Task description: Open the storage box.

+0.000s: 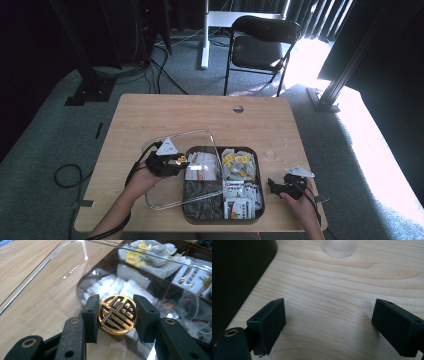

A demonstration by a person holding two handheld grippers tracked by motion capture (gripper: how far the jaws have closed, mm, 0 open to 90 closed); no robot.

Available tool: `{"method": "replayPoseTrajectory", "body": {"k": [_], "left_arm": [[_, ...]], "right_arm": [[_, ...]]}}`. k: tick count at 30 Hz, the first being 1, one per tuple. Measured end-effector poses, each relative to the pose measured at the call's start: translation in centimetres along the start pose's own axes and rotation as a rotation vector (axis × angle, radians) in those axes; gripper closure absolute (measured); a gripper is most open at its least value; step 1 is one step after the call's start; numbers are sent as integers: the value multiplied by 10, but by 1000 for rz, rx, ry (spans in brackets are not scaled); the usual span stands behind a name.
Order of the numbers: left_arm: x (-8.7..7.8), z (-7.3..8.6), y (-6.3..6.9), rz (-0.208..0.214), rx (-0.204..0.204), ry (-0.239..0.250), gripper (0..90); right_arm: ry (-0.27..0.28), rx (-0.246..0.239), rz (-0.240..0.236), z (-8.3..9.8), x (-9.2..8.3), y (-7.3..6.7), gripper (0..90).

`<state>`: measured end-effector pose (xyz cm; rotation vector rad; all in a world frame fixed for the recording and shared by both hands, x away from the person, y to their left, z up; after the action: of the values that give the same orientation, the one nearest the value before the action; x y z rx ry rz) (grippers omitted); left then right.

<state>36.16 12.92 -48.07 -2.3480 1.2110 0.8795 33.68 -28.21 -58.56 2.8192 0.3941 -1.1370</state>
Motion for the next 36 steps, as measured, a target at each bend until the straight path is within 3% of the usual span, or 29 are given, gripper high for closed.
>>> {"method": "replayPoseTrajectory", "body": {"k": [8,23,36], "left_arm": [[-17,14,-19,-47,-43,8,591],[-48,47,-55,-148,-162,38,591],[-68,76,-80,-232,-234,32,591]], "right_arm": [[0,0,0,0,0,0,113],[0,0,0,0,0,0,113],[0,0,0,0,0,0,113]]}}
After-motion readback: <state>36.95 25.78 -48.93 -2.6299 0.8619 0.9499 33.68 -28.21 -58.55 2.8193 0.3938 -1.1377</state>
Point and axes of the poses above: each handheld gripper's, and its own axes: x roughly forward along the jaws, z roughly out of its underside, y roughly to its right, the point moved 5 cm from there along x, roughly forward along the jaws, and after that the axes turned 1 degree about x, right-handed, at the moved point
